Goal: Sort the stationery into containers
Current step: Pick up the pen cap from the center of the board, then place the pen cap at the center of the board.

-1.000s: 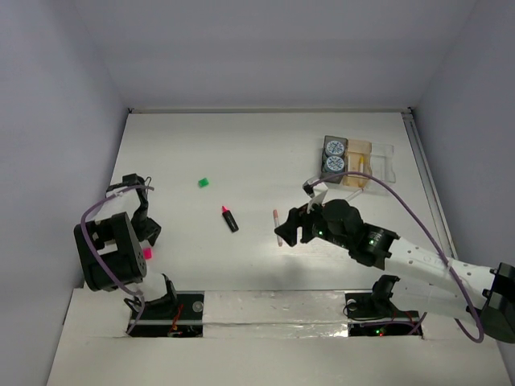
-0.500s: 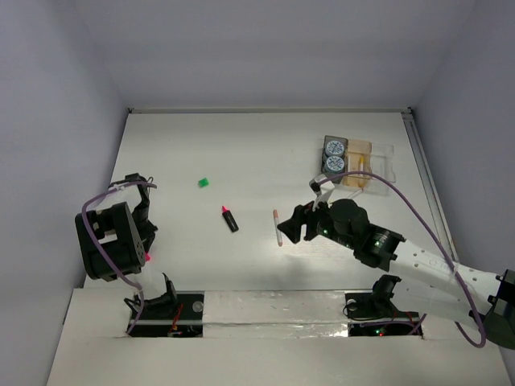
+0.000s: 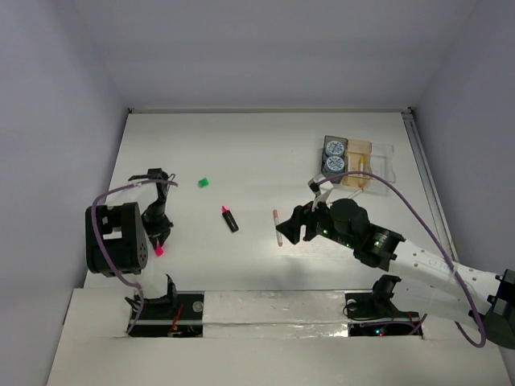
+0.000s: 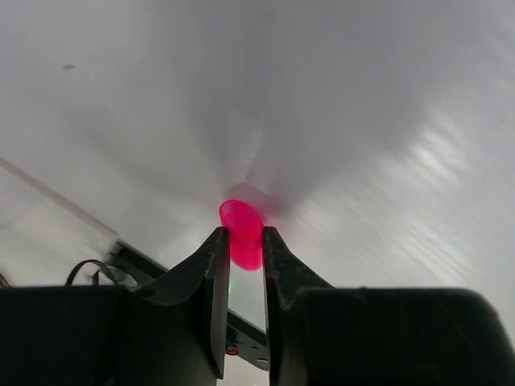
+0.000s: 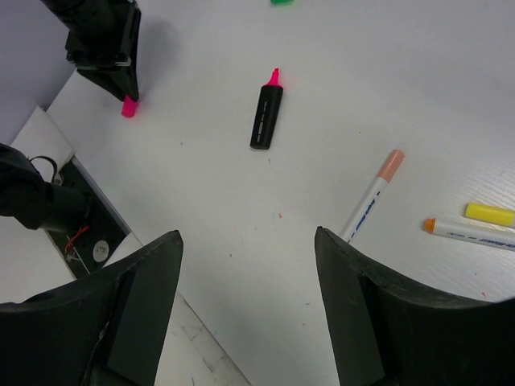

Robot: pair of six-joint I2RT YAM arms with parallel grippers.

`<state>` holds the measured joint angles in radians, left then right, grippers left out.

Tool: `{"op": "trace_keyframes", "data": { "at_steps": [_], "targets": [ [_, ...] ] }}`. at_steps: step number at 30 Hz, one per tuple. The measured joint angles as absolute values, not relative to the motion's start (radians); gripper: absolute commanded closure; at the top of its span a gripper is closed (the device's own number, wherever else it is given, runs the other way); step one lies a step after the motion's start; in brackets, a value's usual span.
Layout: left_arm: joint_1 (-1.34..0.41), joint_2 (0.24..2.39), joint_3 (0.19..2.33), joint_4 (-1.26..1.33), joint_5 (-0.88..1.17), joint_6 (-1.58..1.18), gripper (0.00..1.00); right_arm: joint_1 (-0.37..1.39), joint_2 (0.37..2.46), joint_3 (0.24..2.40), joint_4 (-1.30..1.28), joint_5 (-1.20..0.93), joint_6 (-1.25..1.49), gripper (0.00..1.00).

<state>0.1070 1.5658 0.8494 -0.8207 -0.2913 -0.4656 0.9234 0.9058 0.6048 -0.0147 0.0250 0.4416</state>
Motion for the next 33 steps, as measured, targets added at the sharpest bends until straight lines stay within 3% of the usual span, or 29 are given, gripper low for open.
{"op": "trace_keyframes", "data": {
  "at_steps": [10, 21, 33],
  "targets": [
    [-0.178, 1.699, 1.131, -0.682, -0.084, -0.579, 1.00, 0.923, 0.918, 0.605, -0.014, 0.022, 0.442, 0.28],
    [-0.452, 1.810, 1.573, -0.663, -0.090, -0.645, 1.00, 0.923, 0.916, 0.605, -0.015, 0.034, 0.442, 0.28],
    [-0.544, 1.959, 1.517, -0.645, -0.034, -0.653, 0.99, 0.923, 0.900, 0.605, -0.017, 0.083, 0.442, 0.28]
  ]
}}
